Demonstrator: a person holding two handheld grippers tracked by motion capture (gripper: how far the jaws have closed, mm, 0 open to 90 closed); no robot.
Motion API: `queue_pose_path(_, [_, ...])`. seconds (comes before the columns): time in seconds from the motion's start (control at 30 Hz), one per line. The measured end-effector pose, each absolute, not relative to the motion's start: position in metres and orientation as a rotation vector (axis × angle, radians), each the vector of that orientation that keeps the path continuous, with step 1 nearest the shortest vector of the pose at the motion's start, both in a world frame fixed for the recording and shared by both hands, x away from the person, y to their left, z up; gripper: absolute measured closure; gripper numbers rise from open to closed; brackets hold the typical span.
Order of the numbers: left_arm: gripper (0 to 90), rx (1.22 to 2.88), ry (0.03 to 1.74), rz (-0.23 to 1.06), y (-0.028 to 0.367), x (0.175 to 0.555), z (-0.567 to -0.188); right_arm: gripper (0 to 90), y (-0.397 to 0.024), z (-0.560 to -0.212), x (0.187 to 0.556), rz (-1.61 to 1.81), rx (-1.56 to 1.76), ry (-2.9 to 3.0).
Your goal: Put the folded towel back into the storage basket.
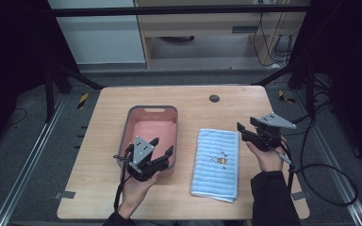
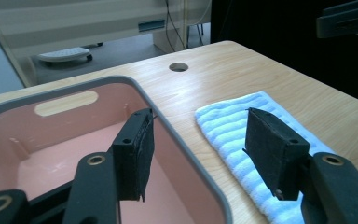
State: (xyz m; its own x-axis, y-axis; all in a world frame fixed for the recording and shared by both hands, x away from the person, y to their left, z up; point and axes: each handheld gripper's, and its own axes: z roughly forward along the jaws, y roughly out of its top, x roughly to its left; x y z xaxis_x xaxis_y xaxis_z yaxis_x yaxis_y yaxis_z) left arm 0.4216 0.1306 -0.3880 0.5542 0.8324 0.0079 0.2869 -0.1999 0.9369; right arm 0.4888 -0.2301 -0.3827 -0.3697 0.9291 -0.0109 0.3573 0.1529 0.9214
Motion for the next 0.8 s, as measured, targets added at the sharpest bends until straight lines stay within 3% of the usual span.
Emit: queue_pose_path(0.8, [40.8, 1.855, 0.858, 0.595, 0.082, 0.416, -0.41, 43.0, -0.236, -0.404, 0.501, 1.184, 1.249, 1.844])
